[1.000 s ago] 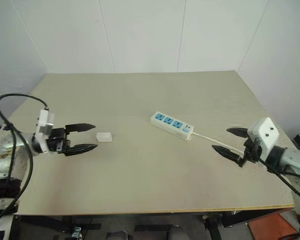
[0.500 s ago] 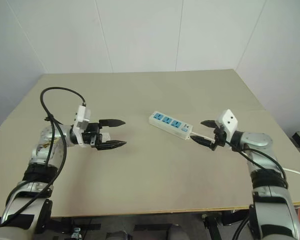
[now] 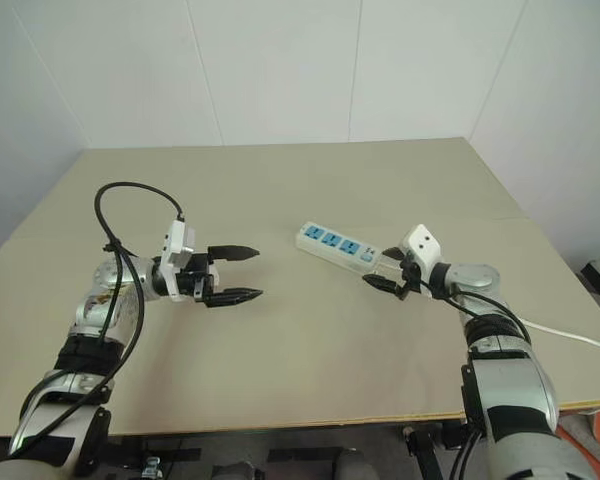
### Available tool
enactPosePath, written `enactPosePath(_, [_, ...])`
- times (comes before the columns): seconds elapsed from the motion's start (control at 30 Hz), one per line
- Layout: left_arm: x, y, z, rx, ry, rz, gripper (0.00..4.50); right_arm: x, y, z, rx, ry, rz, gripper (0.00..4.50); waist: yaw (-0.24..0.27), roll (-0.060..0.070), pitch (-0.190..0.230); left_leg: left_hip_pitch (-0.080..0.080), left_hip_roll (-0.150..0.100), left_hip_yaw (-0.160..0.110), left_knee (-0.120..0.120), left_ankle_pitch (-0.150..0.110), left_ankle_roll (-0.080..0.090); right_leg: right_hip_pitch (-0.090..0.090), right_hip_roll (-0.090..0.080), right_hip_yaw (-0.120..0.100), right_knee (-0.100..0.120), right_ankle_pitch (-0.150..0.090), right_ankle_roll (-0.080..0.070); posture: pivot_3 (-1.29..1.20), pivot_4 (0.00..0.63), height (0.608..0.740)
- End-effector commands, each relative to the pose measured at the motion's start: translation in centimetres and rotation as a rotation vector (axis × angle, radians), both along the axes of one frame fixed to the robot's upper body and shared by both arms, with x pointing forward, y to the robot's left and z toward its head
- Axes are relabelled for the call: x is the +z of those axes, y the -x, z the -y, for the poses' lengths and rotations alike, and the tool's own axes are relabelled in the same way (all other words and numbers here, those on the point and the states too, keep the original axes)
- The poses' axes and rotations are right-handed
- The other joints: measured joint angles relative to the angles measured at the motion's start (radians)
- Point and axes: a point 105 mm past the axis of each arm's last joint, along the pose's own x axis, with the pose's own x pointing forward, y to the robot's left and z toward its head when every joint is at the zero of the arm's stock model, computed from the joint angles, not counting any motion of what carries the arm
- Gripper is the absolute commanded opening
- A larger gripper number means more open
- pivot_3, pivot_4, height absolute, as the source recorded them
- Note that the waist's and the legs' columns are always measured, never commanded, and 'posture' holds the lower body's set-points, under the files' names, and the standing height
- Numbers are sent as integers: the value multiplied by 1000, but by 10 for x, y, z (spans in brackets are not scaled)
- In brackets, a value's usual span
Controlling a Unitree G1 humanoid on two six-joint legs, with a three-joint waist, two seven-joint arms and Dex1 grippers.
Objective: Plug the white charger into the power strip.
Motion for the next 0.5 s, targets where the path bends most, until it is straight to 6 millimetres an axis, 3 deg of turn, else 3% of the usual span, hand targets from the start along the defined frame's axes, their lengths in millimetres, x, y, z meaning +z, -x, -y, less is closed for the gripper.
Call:
enactPosePath(0.03, [12,3,-3,13,14,43,4458,18,-7,-1,-20,-4,68,4500,-2,0,0,0,0,0,0,0,0,0,0,0,0,0,0,0,150,740])
enactPosePath(0.5, [9,7,1,9,14,35,4458,15,-15,-26,8,-22,5,4500,-8,0,0,0,0,0,-1,0,0,-1,0,0,0,0,0,0,150,740])
